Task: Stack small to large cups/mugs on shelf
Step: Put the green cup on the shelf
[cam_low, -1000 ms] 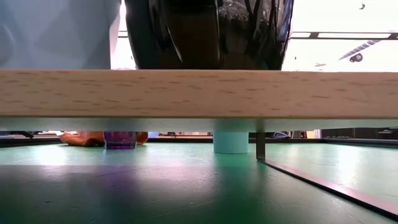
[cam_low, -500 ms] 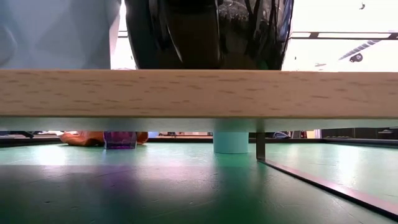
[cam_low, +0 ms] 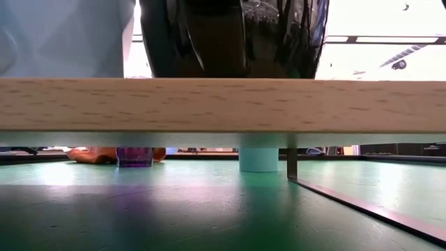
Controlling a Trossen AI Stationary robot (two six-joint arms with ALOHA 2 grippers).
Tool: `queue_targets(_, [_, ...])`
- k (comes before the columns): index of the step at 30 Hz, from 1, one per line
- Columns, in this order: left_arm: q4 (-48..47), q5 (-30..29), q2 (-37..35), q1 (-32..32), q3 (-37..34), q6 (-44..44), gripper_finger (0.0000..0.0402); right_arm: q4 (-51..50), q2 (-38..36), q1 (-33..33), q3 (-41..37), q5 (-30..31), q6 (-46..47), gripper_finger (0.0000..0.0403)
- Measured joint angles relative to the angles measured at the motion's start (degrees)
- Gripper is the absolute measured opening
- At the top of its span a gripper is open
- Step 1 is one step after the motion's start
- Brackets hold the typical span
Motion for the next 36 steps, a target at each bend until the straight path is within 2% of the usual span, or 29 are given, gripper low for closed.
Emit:
queue_targets(5, [5.1, 0.1, -6.4, 2.3, 0.9, 7.8, 0.0093, -18.7, -1.7, -4.6, -0.1, -1.7, 4.2, 0.0015])
queue_targets(7, [4.8, 0.3, -9.5, 3.3, 1.8, 11.5, 0.0093, -25.8, -1.4, -6.9, -0.5, -4.7, 5.6, 0.0027])
queue_targets(9, [4.6, 0.0, -12.2, 3.9, 2.8, 15.0, 0.0093, -28.7, -1.2, -8.8, -2.0, -7.8, 5.7, 0.0046])
queue_targets(11, [4.4, -0.4, -14.7, 4.3, 3.1, 18.0, 0.0093, -28.0, -1.1, -10.0, -3.8, -10.1, 5.4, 0.0070])
queue_targets(15, [1.9, -1.8, -19.0, 4.9, 3.2, 21.5, 0.0094, -27.8, -1.0, -11.5, -6.2, -10.8, 4.4, 0.0119])
queue_targets(21, [-7.2, -3.5, -24.4, 7.2, 3.4, 21.5, 0.0117, -27.8, -1.0, -15.6, -9.5, -11.6, 0.2, 0.0168])
queue_targets(29, [-9.7, -4.6, -29.8, 10.2, 2.9, 19.9, 0.0141, -23.1, -1.2, -22.3, -15.3, -18.1, -11.0, 0.0167])
queue_targets(36, [-16.2, -8.1, -32.8, 10.9, 2.9, 20.2, 0.0141, -23.8, -1.4, -21.3, -18.2, -22.4, -12.5, 0.0160])
